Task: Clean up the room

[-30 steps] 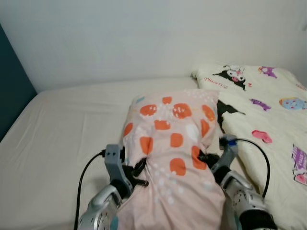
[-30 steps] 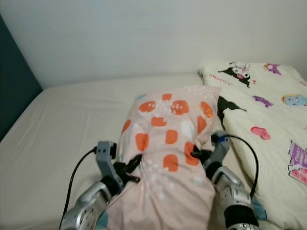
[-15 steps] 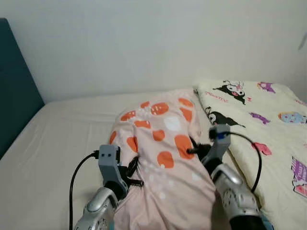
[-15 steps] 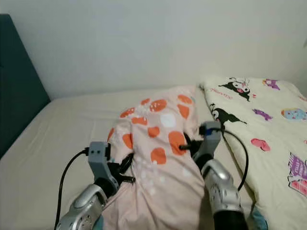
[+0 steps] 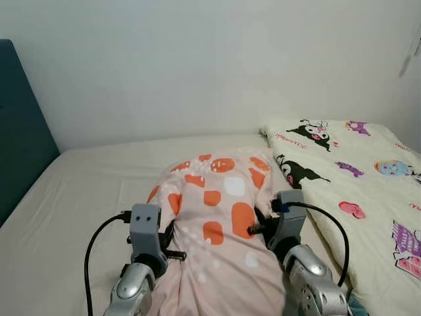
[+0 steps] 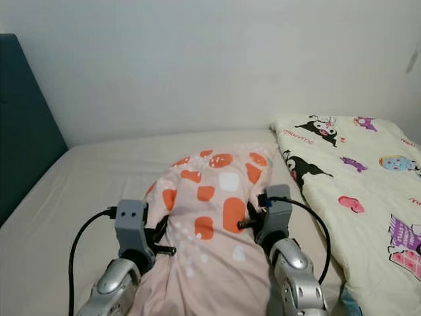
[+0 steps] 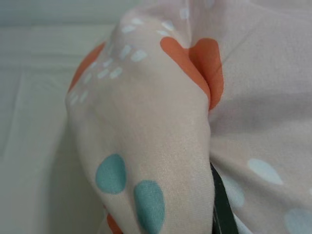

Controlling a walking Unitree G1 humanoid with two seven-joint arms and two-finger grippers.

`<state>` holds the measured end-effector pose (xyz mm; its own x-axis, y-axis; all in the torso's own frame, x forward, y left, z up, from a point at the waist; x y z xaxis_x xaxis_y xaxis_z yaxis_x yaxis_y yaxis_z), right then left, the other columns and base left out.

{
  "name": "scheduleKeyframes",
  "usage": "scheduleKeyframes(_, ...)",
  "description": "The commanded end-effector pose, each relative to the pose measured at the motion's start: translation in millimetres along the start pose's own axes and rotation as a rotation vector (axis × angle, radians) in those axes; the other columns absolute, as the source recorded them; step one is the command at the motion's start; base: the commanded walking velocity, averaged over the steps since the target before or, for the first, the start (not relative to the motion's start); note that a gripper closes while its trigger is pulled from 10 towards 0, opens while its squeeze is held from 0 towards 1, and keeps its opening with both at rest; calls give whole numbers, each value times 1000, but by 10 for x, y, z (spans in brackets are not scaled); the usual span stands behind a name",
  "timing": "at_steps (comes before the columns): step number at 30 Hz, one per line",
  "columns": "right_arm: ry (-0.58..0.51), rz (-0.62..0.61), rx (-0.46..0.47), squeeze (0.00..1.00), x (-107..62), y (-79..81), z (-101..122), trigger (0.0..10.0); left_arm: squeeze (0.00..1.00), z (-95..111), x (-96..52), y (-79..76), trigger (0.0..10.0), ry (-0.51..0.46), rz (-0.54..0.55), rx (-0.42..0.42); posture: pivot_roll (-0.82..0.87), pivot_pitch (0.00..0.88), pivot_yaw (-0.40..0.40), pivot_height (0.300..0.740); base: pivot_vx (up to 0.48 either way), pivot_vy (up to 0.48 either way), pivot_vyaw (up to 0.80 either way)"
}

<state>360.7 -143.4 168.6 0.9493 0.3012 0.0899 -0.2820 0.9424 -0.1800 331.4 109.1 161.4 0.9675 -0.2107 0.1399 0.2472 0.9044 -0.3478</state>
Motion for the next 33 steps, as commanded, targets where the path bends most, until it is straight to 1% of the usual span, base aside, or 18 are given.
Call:
scheduleKeyframes(1, -41, 51, -10, 0, 16, 156, 76, 10000, 0, 134, -1, -109, 10000, -74, -46, 30, -72, 57, 4, 616, 0, 0, 0)
scheduleKeyframes(7, -31, 49, -7, 0, -6, 200, 54, 10000, 0, 118, -15, -119, 10000, -78, -47, 43, -72, 48, 2, 636, 0, 0, 0)
scheduleKeyframes(8, -30, 50, -10, 0, -14, 211, 54, 10000, 0, 125, -14, -128, 10000, -86, -48, 42, -73, 46, 2, 646, 0, 0, 0)
scheduleKeyframes(15, -28, 43, -14, 0, -19, 212, 41, 10000, 0, 95, -30, -141, 10000, -79, -58, 44, -73, 35, 2, 676, 0, 0, 0)
scheduleKeyframes(28, -15, 49, -24, 0, -61, 256, -10, 10000, 0, 53, -71, -117, 10000, -64, -49, 52, -71, 29, -2, 726, 0, 0, 0)
scheduleKeyframes(29, -13, 47, -24, 0, -61, 249, -17, 10000, 0, 55, -75, -113, 10000, -67, -47, 52, -69, 30, -3, 736, 0, 0, 0)
scheduleKeyframes(33, -10, 44, -26, 0, -64, 236, -27, 10000, 0, 52, -81, -109, 10000, -67, -44, 55, -68, 27, -4, 740, 0, 0, 0)
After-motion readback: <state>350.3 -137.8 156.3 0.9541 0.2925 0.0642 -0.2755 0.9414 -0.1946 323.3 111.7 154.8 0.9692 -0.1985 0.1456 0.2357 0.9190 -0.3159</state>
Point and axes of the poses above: a point about 5 cm out from each wrist's last joint towards the gripper, its own x axis pointing out of the wrist towards the gripper, its own z axis along the axis of the wrist's last joint, y = z × x, the point moved 2 cm from there along x, pointing out of the wrist towards the gripper, and after that the axes turned 14 degrees about -x, right-handed, at the moved point
